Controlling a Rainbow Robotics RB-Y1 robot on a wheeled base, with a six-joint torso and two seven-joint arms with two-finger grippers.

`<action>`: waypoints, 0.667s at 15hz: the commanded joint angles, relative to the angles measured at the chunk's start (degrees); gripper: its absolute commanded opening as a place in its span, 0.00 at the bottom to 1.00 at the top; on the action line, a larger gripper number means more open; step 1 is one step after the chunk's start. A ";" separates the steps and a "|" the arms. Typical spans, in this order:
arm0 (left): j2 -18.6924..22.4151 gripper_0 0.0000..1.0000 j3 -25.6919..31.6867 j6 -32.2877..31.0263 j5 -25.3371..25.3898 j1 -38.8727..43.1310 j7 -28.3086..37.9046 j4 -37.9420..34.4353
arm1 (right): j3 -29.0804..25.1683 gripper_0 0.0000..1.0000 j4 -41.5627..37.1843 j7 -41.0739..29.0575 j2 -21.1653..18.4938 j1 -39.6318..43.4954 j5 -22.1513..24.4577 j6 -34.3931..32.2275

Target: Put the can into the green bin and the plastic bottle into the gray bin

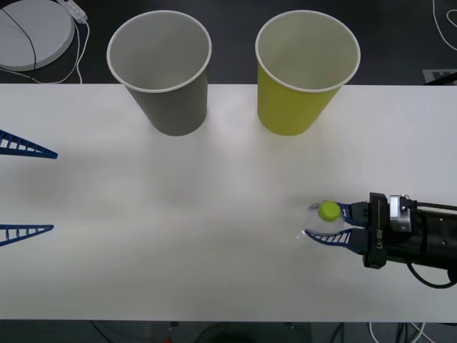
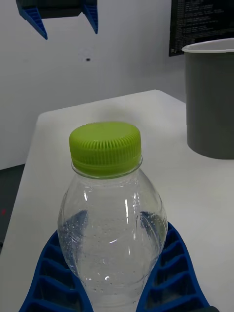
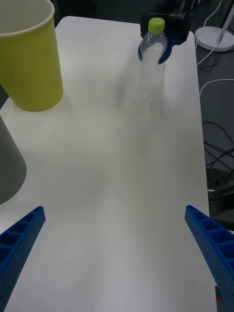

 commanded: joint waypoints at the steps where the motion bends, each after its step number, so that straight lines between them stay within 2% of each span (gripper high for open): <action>1: 0.00 1.00 0.00 0.00 0.00 0.00 0.00 0.00 | -0.07 0.00 -1.40 -0.64 -2.13 0.18 -2.67 1.17; 7: 0.00 1.00 0.00 0.00 0.00 0.00 0.00 0.00 | -1.03 0.00 -10.19 -1.51 -8.11 3.87 -9.70 9.61; 10: 0.00 1.00 0.00 0.00 0.00 0.00 0.00 0.00 | -3.49 0.00 -12.13 -2.92 -9.43 5.36 -11.10 10.66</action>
